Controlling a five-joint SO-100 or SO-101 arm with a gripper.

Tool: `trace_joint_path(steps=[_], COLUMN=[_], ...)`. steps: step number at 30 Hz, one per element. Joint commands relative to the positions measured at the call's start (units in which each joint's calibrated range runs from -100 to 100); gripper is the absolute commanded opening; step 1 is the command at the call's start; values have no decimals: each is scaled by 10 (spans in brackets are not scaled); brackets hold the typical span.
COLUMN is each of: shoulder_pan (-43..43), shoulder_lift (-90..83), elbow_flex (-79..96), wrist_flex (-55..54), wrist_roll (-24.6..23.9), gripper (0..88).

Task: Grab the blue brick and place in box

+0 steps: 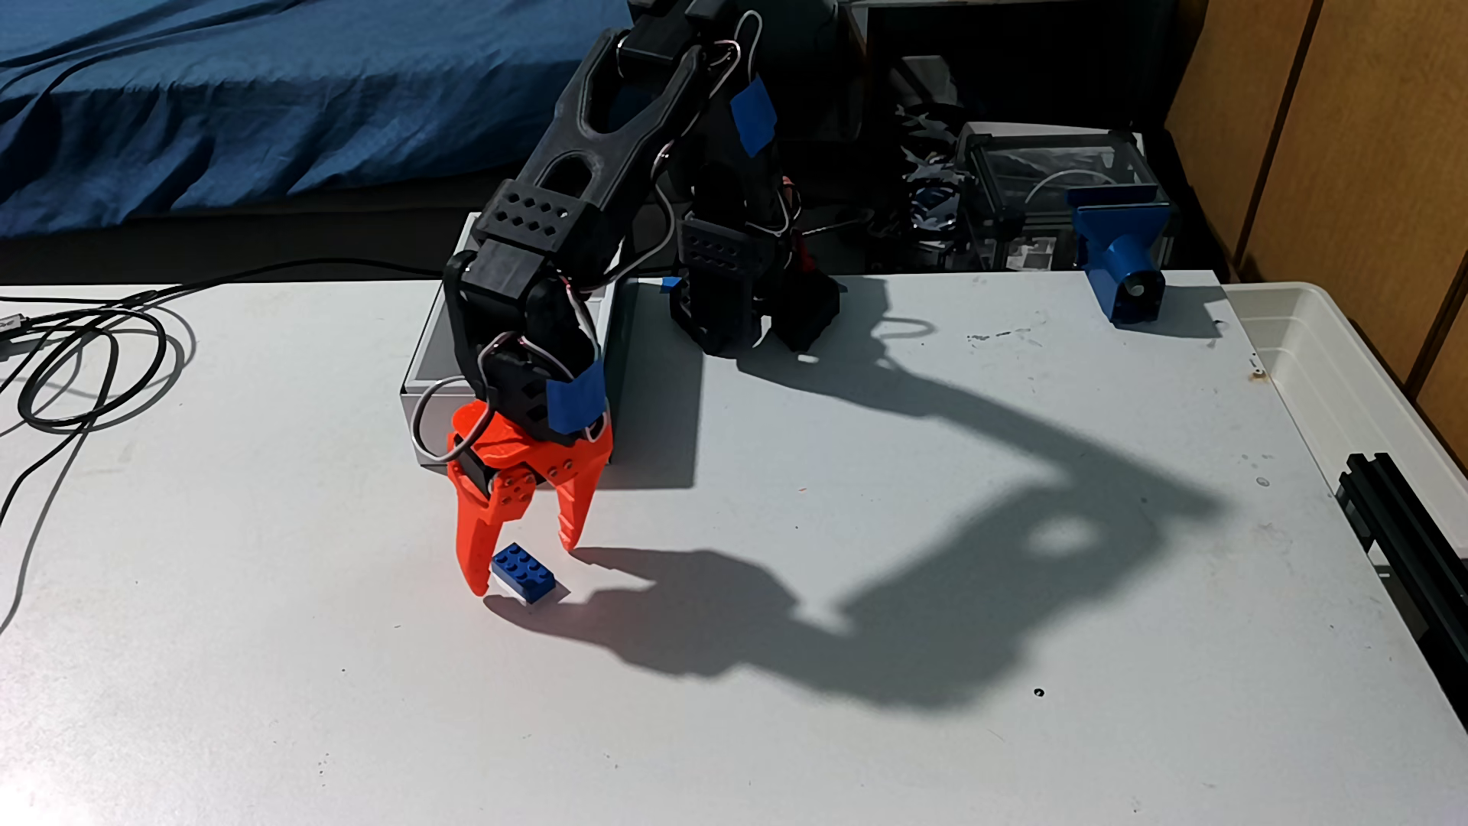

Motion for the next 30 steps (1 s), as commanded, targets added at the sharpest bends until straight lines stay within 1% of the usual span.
trace_joint_path(steps=[1,4,9,15,21,28,30], shoulder_pan=[5,5,5,6,6,6,12], shoulder_lift=[-3,-2,18,40,40,38,34], elbow_flex=[-22,-22,-40,-65,-66,-66,-70], wrist_flex=[-4,-4,-4,2,2,5,21], wrist_roll=[4,4,4,4,4,7,11], gripper=[251,250,175,134,9,7,7])
